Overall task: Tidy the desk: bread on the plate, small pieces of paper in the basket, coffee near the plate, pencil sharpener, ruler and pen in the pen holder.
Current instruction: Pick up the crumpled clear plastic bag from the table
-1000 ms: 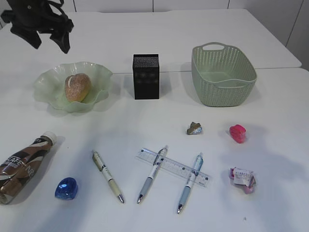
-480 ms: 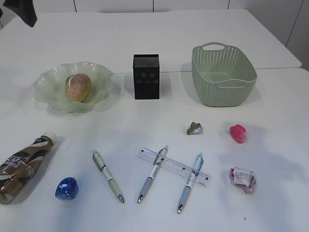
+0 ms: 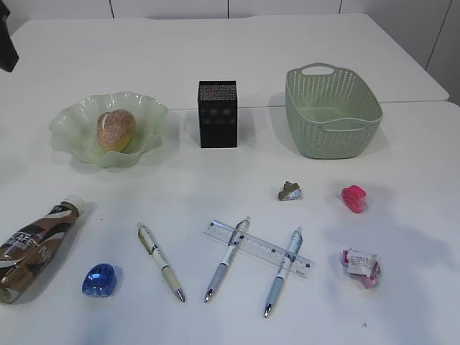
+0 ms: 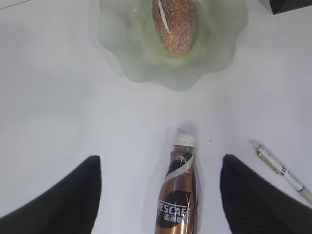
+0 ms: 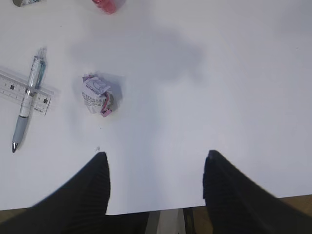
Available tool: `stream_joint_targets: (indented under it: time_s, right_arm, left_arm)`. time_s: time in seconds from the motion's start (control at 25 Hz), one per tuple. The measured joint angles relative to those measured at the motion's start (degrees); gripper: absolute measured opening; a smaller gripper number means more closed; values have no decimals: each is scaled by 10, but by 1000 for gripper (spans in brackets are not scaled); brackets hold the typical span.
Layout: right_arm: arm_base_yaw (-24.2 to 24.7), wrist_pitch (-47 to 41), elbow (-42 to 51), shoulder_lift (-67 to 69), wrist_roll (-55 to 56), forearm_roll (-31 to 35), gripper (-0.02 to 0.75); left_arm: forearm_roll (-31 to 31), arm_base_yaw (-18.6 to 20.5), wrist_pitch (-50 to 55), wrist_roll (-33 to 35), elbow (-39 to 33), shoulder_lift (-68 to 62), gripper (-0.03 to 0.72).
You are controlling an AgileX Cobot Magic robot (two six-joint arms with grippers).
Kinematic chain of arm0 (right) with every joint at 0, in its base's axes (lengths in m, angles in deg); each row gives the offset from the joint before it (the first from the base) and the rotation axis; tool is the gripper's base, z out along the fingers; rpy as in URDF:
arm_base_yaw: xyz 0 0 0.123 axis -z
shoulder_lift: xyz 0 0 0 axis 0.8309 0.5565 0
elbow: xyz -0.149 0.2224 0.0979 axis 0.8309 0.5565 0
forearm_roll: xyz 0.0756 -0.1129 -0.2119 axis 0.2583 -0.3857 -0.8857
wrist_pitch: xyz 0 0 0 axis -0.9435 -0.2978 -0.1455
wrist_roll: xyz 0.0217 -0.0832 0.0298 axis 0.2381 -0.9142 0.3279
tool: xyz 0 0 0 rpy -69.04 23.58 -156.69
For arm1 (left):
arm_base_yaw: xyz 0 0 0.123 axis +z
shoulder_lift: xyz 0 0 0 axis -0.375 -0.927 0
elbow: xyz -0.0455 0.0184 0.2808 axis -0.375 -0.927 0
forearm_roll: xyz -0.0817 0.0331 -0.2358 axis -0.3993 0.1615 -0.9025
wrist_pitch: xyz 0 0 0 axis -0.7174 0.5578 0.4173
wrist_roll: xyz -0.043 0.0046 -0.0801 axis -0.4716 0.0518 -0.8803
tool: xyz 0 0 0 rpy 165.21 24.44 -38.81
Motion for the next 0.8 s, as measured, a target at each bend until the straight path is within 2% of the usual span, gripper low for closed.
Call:
stream_joint_targets:
  time_s: [0.36, 0.48, 0.6, 0.8]
  right_arm:
    - [0, 1, 0, 0, -1, 0, 479]
    - [0, 1, 0, 0, -1, 0, 478]
    - [0, 1, 0, 0, -1, 1, 478]
    - [0, 1, 0, 1, -2, 15, 478]
  left_arm:
    - [72, 0, -299, -19, -329, 185, 526]
    - [83, 0, -385, -19, -412, 217, 522]
    - [87, 0, -410, -19, -450, 223, 522]
    - [89, 0, -416, -19, -455, 224, 521]
